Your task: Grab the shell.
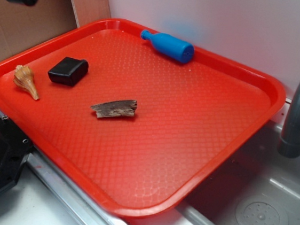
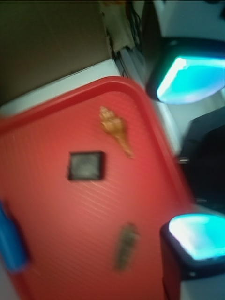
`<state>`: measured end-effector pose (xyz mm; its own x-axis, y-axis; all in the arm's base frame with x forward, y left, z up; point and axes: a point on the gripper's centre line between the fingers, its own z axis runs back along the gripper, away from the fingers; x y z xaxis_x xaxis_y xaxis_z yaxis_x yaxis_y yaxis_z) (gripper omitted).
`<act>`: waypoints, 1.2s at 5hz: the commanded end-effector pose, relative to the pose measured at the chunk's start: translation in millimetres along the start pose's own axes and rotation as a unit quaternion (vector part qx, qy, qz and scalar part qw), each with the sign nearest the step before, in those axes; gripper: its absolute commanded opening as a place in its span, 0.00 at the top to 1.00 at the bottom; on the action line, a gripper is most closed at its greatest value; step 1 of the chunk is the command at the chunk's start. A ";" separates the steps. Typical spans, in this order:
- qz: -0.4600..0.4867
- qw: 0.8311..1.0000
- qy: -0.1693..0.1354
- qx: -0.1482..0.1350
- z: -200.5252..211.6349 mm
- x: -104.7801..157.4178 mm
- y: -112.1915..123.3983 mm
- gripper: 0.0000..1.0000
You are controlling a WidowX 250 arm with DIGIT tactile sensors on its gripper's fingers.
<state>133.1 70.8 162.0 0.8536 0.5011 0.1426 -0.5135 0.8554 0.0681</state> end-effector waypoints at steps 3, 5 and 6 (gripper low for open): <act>0.112 0.992 -0.025 0.061 -24.6 5.8 24.0 0.00; 0.218 0.975 -0.029 0.019 -112.8 -2.8 52.8 0.00; 0.263 0.964 -0.035 -0.009 -127.2 1.0 57.1 0.00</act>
<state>124.4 133.2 34.5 0.4678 0.8621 0.1951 -0.8740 0.4840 -0.0431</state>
